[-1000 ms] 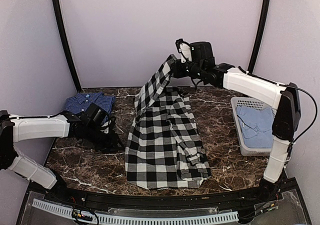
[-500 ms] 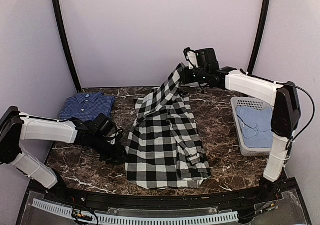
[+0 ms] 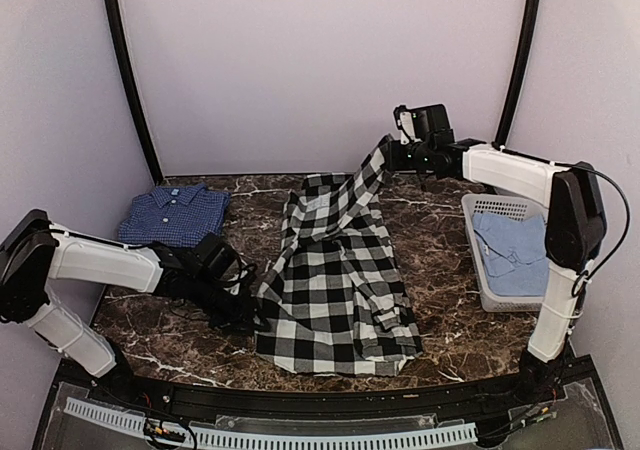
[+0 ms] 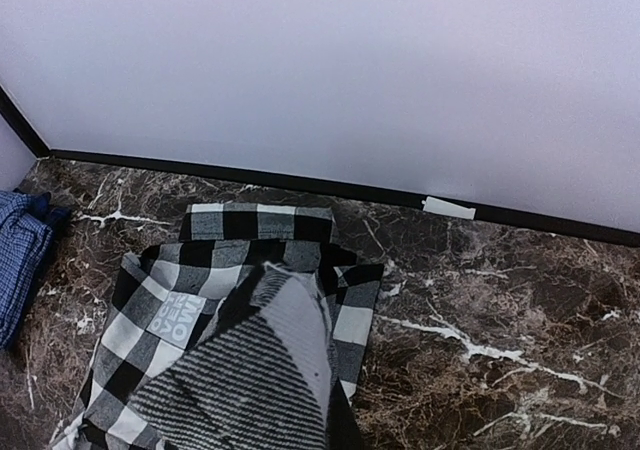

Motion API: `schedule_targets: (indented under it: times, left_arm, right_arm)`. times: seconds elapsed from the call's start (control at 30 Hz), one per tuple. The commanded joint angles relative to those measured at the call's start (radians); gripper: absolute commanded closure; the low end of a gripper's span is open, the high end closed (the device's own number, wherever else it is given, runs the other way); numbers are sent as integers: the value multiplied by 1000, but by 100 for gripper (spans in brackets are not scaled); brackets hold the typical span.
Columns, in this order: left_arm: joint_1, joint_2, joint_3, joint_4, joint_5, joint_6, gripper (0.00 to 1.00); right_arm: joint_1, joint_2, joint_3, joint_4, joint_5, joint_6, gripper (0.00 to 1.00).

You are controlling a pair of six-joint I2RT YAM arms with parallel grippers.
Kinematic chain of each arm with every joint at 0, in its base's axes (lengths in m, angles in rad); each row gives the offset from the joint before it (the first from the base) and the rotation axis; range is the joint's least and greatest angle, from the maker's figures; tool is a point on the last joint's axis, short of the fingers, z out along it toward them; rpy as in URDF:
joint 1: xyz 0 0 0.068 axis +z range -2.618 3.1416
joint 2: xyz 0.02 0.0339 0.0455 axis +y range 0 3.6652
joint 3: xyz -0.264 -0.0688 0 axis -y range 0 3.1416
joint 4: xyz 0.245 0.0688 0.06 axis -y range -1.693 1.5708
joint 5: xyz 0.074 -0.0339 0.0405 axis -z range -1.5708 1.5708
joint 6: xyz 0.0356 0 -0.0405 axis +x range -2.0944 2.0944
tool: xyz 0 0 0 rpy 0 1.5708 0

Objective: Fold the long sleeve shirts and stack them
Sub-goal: Pick up the 1/3-folded shirt from the center of the board.

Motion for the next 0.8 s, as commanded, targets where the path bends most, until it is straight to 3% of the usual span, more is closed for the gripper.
schedule_targets:
  times: [0.0, 0.07, 0.17, 0.47, 0.67, 0.77]
  left_arm:
    - [-13, 7, -16, 35, 14, -20, 77]
    - [-13, 3, -12, 14, 0, -26, 93]
    - [-13, -32, 5, -58, -68, -23, 100]
    - [-13, -121, 101, -417, -236, 67, 100]
    - [-16, -193, 144, -444, -195, 100, 99]
    - [-31, -189, 160, -411, -156, 123, 86]
  right_arm:
    - [-5, -34, -36, 38, -68, 39, 100]
    - [-3, -38, -58, 44, -95, 51, 100]
    - [8, -48, -97, 52, -147, 67, 100]
    - [52, -98, -187, 74, -153, 89, 100]
    - [57, -153, -188, 68, -161, 95, 100]
    - [61, -187, -174, 57, -164, 93, 100]
